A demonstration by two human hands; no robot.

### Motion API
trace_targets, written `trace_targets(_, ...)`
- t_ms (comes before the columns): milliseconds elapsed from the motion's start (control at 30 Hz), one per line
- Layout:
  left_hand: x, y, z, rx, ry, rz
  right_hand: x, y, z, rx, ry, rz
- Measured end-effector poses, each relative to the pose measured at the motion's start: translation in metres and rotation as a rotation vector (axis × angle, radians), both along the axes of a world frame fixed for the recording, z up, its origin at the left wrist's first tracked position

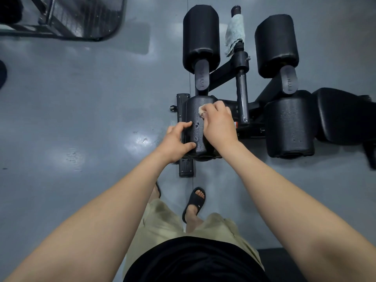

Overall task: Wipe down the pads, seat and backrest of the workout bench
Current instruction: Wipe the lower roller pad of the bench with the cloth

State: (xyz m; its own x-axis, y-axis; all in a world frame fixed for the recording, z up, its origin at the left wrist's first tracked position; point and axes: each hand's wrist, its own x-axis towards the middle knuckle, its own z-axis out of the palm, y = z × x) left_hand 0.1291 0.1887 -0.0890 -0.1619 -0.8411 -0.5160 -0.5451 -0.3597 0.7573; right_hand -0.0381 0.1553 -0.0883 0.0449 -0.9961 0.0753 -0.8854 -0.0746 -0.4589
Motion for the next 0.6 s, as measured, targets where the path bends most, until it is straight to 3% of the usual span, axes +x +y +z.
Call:
trace_targets(133, 0.001, -0.004, -0.001, 0.018, 0.001, -0.011, -0.002, 0.022, 0.001, -0.095, 0.05, 0.055)
trace_targets(433, -0.004, -0.003, 0.001, -0.004, -0.049, -0.014, 0.001, -0.025, -0.007, -0.041, -0.025, -0.011)
trace_targets(600, -0.006, -0.001, 0.007, -0.002, -0.059, -0.023, 0.001, -0.047, -0.013, -0.017, 0.031, -0.035)
